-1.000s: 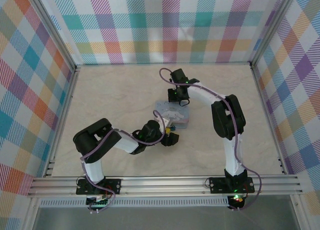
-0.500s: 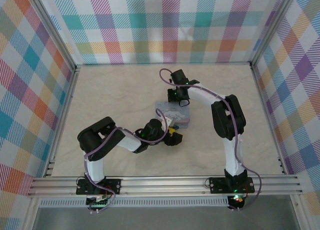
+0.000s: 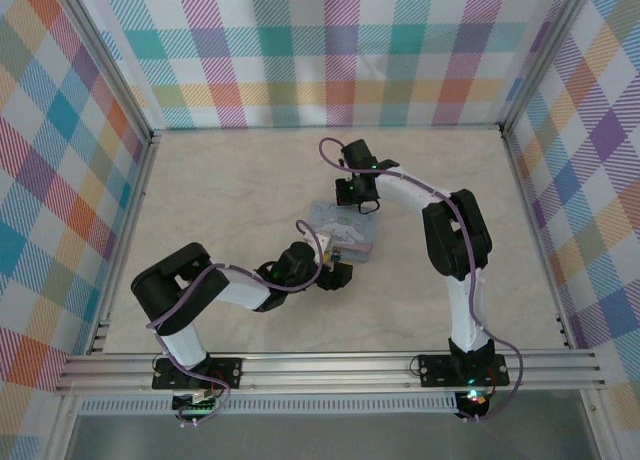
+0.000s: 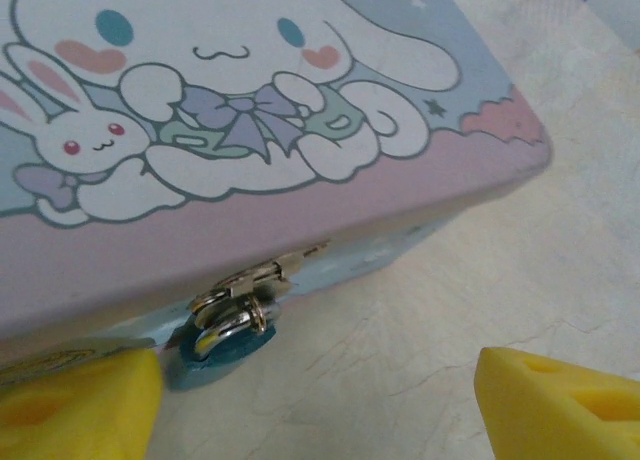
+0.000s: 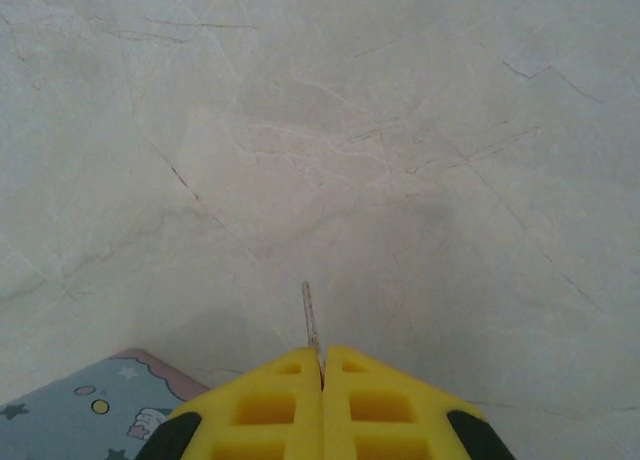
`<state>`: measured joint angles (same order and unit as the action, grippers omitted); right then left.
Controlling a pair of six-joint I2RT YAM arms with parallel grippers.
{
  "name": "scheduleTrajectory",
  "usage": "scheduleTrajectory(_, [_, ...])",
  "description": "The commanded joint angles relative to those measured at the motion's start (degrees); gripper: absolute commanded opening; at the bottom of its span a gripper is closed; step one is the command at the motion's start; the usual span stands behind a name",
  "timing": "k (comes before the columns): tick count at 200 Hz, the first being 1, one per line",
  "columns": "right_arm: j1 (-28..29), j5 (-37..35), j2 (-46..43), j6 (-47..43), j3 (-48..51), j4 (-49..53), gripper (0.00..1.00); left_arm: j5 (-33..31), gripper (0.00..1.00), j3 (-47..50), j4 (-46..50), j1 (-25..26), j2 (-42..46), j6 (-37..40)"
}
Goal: Unlock a padlock with a key
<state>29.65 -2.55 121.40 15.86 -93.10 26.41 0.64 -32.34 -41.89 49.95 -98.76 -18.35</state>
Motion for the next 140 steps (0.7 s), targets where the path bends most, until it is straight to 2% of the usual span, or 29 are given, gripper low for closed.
scheduleTrajectory(1, [0.6,0.4,-0.9,0.4,-0.8,3.7,0.0,-4.7,0.82,-3.0,1.5,1.3,-1.4,2.5])
scheduleTrajectory(26, [0.7,1.0,-0.4,0.6,-0.5,3.5,0.0,-4.1,0.81,-4.8,0.3,1.9,-4.5,2.3])
scheduleTrajectory(57, [0.8,1.7,0.2,0.9,-0.1,3.0,0.0,4.7,0.75,-7.5,-1.0,2.2,-7.3,2.6])
scheduleTrajectory(117, [0.9,1.9,0.1,1.3,1.3,2.1,0.0,10.0,0.76,-8.9,-3.1,1.5,-8.4,0.8])
scheduleTrajectory(140, [0.9,1.8,-0.2,1.2,1.4,2.1,0.0,12.3,0.72,-8.8,-5.5,0.7,-8.8,-0.9])
